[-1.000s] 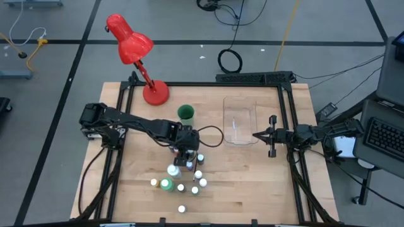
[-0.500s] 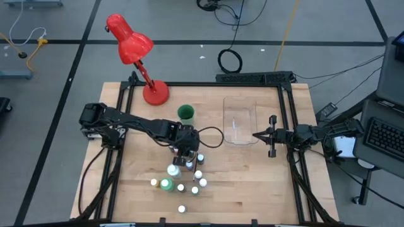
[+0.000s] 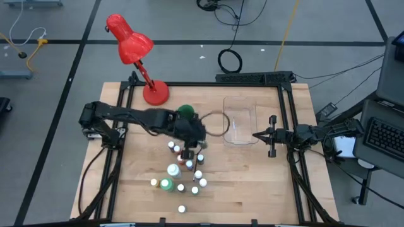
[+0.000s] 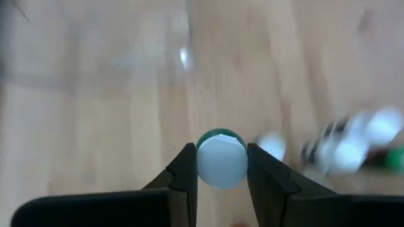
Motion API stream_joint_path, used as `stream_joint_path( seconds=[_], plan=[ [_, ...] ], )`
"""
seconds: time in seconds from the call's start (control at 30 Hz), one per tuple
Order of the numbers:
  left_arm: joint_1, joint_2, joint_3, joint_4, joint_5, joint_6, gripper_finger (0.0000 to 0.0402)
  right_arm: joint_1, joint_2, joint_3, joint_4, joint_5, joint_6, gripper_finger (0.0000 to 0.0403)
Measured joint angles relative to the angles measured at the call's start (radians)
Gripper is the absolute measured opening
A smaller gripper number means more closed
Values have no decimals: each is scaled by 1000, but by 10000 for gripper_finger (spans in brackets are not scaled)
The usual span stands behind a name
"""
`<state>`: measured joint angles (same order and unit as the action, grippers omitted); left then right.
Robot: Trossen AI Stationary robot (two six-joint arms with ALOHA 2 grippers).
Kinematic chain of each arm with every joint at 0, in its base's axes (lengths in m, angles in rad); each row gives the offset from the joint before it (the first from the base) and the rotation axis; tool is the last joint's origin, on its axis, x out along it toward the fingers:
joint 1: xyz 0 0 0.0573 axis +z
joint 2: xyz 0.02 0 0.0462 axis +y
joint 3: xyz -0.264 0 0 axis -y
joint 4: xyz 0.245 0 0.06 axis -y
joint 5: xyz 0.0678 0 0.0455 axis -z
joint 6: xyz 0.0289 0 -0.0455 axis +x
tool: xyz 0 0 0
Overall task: Pick & Place Paint Supplies
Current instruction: Put the green paint bottle into the transparent bin
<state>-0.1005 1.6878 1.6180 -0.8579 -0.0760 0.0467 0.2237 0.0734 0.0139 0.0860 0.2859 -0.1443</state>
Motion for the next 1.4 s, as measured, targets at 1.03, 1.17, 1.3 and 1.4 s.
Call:
stream_joint_path(
  seconds=[1.03,1.17,1.3,1.4],
  plan=[
    [429,668,723,29,120,81,91,0,0,0,0,0,-42,4],
    [419,676,725,20,120,90,91,0,0,0,2,0,-53,4],
    [405,704,723,-2,51,90,91,0,0,0,3,0,-52,4],
    [405,718,722,-28,28,82,91,0,0,0,3,0,-52,4]
  ],
)
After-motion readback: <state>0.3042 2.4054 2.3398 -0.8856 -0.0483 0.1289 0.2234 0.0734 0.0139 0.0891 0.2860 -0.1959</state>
